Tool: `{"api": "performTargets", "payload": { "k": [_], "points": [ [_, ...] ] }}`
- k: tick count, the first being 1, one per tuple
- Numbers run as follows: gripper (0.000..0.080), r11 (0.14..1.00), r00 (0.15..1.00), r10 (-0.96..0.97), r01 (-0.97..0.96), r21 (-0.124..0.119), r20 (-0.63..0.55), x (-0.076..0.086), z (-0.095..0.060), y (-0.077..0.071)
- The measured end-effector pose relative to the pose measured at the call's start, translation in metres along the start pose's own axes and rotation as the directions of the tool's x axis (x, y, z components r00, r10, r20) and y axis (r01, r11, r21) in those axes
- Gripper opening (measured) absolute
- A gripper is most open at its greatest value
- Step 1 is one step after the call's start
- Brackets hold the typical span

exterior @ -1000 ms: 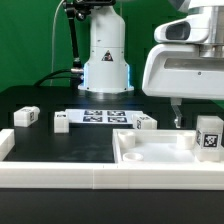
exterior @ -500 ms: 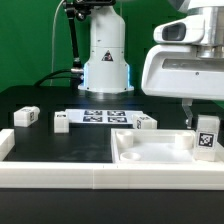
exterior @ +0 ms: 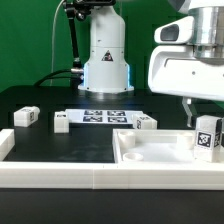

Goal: Assemble one leg

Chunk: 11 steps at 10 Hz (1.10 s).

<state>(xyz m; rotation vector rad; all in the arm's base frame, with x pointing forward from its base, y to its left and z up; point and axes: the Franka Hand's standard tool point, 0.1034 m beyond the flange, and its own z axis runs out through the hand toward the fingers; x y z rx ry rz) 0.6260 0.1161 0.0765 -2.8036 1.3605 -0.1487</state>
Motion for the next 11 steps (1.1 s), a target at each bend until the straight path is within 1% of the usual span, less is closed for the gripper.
{"api": "performTargets", "payload": {
  "k": [2,4,5,7,8,10,11],
  "points": [
    [0.0292,0.981,0.981,0.194,-0.194,-0.003,-0.005,-0.0003,0.0000,0.0013],
    [0.0293,0.917,0.917,0.399,-0.399,0.000,-0.010,0.0001,0.0001,0.0031],
    [0.0294,0.857,0.857,0.515,-0.515,0.001,-0.002,0.0008,0.0001,0.0048],
    [0.0294,0.771,0.771,0.637,-0.637,-0.004,0.011,0.0005,0.0004,0.0056],
    [0.0294,0.701,0.701,0.713,-0.713,-0.007,0.016,-0.0007,0.0005,0.0052],
    [0.0294,0.593,0.593,0.805,-0.805,-0.009,0.016,-0.0011,0.0006,0.0051],
    [0.0294,0.569,0.569,0.822,-0.822,-0.010,0.019,-0.0010,0.0006,0.0051]
  ]
}}
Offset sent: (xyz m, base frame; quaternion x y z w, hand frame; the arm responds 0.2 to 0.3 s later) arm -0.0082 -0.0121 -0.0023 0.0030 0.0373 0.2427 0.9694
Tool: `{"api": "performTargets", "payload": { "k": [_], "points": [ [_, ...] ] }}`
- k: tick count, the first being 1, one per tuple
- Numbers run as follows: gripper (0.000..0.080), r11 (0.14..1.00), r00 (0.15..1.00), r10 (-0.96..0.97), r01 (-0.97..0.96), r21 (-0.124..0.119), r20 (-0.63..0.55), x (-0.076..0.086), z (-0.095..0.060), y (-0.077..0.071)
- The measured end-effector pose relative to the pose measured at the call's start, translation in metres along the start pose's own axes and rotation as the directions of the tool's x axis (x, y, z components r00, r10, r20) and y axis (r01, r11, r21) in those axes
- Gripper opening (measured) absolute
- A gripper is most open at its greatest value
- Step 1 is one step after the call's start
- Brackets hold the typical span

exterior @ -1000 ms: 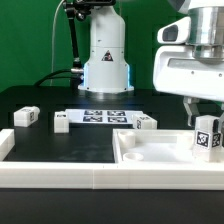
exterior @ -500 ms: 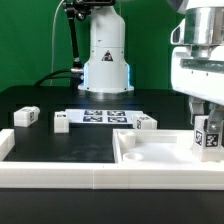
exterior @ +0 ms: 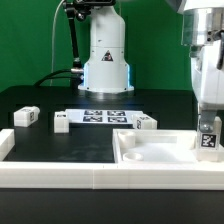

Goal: Assemble one leg

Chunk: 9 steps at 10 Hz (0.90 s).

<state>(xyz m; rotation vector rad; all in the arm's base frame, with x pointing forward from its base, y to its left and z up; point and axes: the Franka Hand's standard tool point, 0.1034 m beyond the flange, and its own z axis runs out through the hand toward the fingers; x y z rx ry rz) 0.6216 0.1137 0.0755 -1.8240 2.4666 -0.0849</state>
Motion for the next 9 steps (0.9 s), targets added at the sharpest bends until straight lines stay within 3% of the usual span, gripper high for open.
{"api": "performTargets", "payload": {
  "k": [4,6,9],
  "points": [
    [0.0303,1.000,1.000,-0.008,0.008,-0.003,0.002,0.0004,0.0008,0.0003],
    [0.0610,1.000,1.000,-0.010,0.010,-0.003,0.001,0.0004,0.0011,0.0004],
    [0.0648,1.000,1.000,-0.013,0.013,-0.004,0.001,0.0005,0.0015,0.0006]
  ]
}}
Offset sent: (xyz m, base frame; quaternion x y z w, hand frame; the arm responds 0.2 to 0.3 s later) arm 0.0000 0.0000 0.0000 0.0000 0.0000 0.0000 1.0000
